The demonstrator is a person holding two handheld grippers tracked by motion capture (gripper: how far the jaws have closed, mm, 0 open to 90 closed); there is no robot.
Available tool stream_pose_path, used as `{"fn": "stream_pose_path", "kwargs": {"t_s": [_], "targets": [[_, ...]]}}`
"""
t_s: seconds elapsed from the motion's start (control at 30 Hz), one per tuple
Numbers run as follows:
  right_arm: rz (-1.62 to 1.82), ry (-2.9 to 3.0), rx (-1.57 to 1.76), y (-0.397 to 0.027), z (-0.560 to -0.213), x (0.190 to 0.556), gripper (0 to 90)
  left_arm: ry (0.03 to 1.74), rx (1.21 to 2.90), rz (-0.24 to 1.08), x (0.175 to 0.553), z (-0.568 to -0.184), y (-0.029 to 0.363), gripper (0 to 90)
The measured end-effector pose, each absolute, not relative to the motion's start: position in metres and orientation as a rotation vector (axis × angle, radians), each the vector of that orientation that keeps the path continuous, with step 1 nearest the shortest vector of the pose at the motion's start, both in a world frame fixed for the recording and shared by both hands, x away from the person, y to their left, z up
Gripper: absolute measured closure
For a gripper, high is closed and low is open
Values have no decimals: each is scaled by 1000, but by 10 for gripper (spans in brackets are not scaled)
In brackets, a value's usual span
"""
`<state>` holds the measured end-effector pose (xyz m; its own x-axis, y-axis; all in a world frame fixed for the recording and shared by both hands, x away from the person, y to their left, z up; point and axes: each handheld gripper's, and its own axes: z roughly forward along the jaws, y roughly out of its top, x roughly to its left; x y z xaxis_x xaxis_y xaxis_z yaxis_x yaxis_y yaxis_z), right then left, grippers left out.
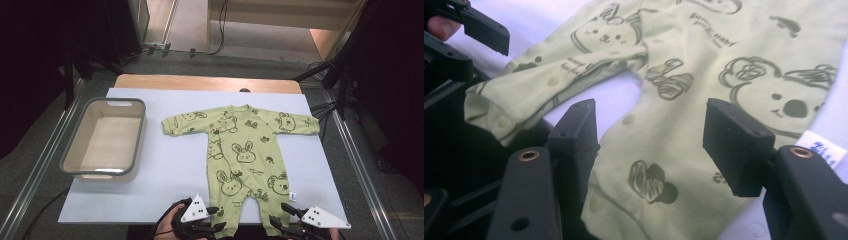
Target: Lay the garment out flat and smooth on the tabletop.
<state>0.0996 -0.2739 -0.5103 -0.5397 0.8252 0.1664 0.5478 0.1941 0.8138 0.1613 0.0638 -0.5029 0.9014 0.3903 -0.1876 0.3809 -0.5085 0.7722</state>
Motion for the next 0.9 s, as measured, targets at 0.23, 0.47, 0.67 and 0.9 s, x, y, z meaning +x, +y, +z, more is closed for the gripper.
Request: {"fn": "stream_pose_path", "kwargs": {"t_s": [0.23, 0.47, 0.67, 0.9], "targets": [[1278, 2096, 1320, -279, -506, 105, 262, 601, 2105, 56, 164, -500, 66, 302], [1285, 2058, 1328, -284, -503, 111, 198, 624, 2052, 80, 170, -496, 74, 237], [1313, 2034, 1337, -289, -498, 118, 126, 647, 2006, 117, 178, -488, 85, 202], [1307, 2014, 1327, -294, -494, 123, 85, 680, 1956, 142, 187, -480, 98, 168]]}}
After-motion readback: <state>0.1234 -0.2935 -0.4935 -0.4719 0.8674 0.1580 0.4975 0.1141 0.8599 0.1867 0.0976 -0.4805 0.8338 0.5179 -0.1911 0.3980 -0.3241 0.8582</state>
